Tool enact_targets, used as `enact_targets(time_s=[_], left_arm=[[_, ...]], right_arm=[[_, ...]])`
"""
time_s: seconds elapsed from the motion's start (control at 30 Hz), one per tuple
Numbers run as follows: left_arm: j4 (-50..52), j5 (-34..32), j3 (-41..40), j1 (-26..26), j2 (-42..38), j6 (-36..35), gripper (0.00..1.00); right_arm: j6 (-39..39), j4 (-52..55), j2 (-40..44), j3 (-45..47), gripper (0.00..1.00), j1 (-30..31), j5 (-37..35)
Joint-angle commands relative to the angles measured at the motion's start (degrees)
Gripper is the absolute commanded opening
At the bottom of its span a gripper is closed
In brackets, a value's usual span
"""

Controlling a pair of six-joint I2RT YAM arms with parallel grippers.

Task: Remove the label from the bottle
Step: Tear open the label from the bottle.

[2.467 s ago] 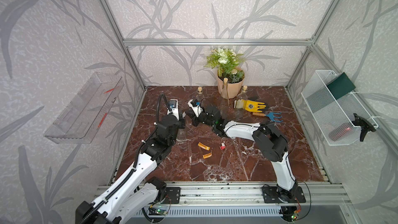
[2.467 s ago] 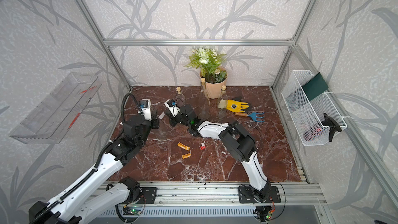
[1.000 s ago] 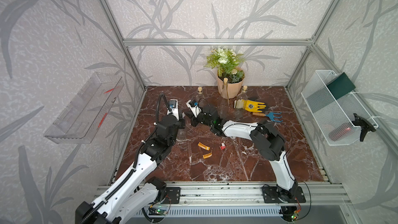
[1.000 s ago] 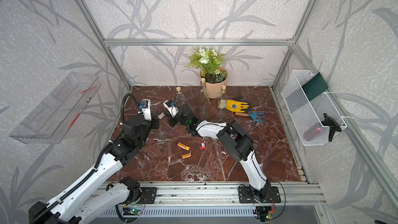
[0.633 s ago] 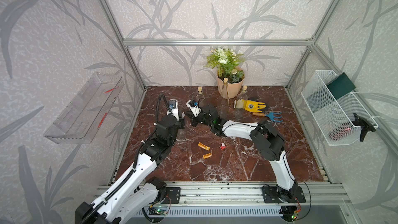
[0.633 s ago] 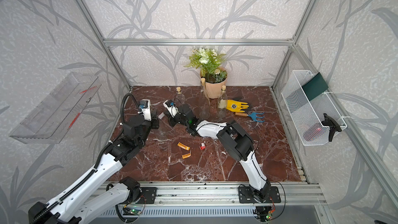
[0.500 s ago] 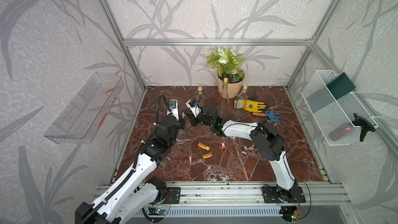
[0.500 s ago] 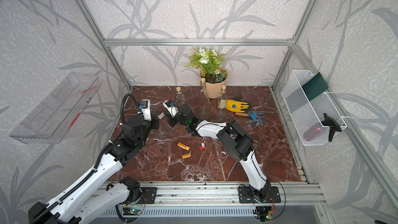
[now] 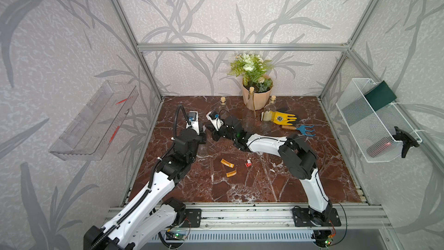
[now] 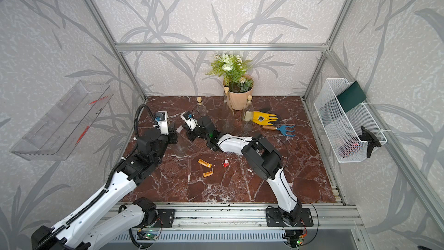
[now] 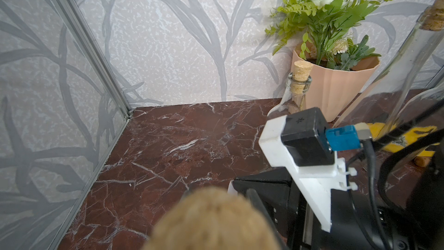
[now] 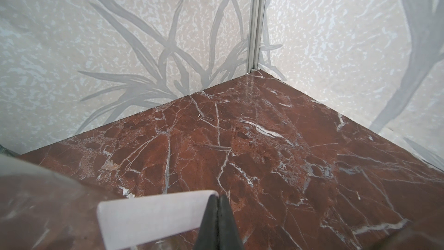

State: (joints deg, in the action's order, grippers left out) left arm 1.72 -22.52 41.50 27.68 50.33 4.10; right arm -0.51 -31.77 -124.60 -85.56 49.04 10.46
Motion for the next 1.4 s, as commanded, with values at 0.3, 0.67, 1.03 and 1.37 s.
enact_targets(time_s=[0.3, 0.67, 1.03, 1.37], left_arm=[[-0.36, -0.4, -0.68, -0.14, -1.37, 0.19, 0.0], [-0.34, -0.36, -0.68, -0.12, -1.73, 0.08, 0.0], [-0.33, -0.74, -0.72, -0.17, -1.89, -0.14, 0.0], [-2.08, -3.78, -0.98, -0.35, -2.23, -0.44, 0.0]], right_arm=[[1.09, 1.78, -1.77, -3.11, 0.0, 0.09, -1.49], [1.74, 3.11, -2.75, -4.86, 0.0, 0.18, -1.93], [2.44, 4.42, -3.76, -6.92, 0.0, 0.25, -1.97], [3.69, 4.32, 4.78, -3.6, 0.0, 1.49, -1.14]])
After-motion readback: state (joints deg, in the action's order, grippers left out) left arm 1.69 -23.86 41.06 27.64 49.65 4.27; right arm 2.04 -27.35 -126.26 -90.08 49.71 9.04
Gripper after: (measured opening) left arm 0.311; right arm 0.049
